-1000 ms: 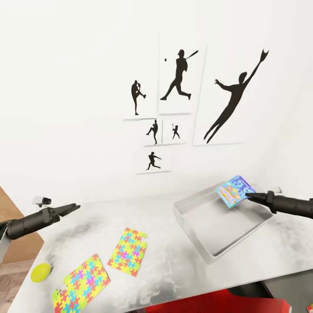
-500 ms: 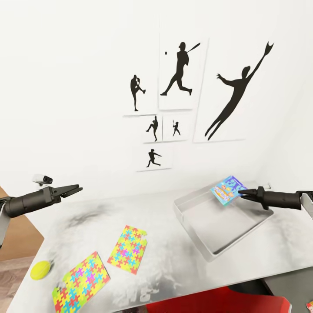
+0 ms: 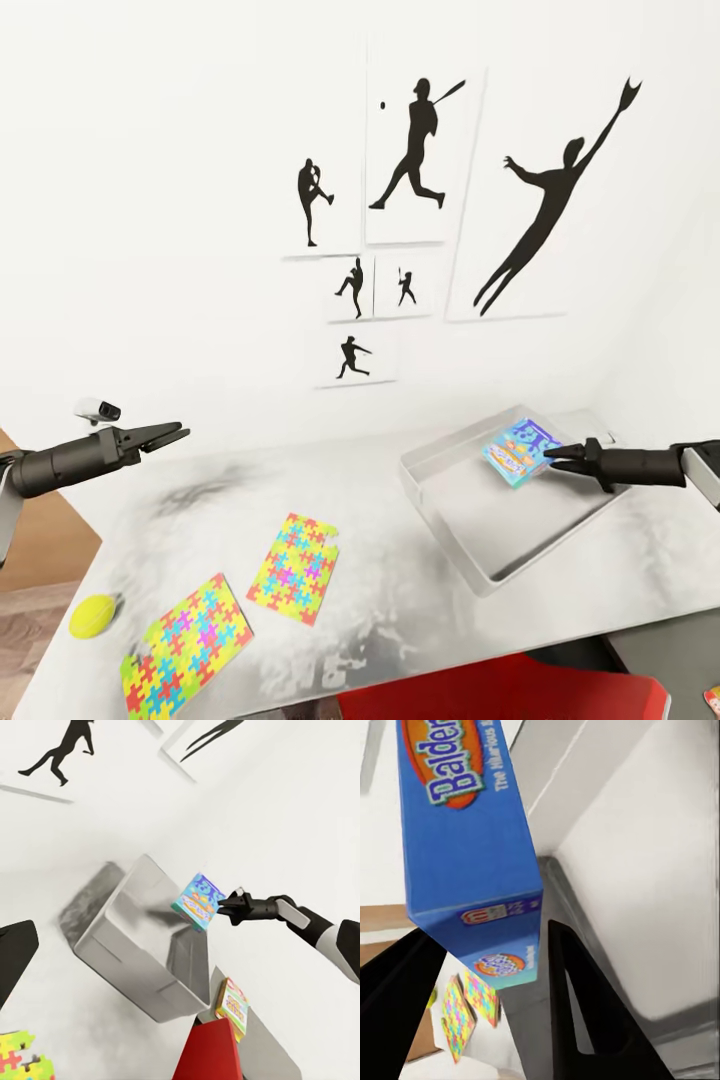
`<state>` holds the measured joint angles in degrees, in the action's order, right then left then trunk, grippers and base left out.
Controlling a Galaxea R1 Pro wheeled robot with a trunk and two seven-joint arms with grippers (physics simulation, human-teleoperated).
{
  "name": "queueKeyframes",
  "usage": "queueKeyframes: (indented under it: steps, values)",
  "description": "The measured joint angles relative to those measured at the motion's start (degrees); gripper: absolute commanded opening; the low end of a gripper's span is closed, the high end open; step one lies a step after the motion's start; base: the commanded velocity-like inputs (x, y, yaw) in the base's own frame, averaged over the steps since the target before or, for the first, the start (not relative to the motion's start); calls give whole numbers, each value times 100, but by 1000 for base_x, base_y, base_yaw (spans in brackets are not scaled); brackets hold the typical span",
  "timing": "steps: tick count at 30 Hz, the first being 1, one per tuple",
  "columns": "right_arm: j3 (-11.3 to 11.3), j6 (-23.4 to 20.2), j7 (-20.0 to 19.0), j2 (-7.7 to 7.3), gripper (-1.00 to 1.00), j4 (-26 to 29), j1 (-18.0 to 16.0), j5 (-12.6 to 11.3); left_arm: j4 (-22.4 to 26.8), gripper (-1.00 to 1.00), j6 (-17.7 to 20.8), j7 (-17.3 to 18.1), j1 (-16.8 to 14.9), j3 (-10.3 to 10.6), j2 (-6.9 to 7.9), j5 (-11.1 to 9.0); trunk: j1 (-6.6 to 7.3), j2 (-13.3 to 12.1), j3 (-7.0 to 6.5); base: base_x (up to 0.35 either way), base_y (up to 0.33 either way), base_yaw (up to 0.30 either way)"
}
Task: Put all the toys in the child's room - the three board games (two on the bed and one on the table), the two jigsaw puzzles on the table, and the tennis ball on the table - inside the toy box on the table in the child's room.
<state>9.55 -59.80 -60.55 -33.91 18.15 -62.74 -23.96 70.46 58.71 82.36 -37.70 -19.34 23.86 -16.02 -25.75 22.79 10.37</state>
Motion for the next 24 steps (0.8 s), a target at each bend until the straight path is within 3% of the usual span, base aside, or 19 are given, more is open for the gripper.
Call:
queueKeyframes:
  steps: [12,24]
  values:
    - [44,-4,-15,-125,-100,-132,-102,-5,2,100,8,2,-12,0,1,-19,0,0,112,0,0,0]
    - [29,-3,-30,-115,-100,-435,-466,22,0,100,19,1,-107,0,-4,-27,0,1,184,0,0,0]
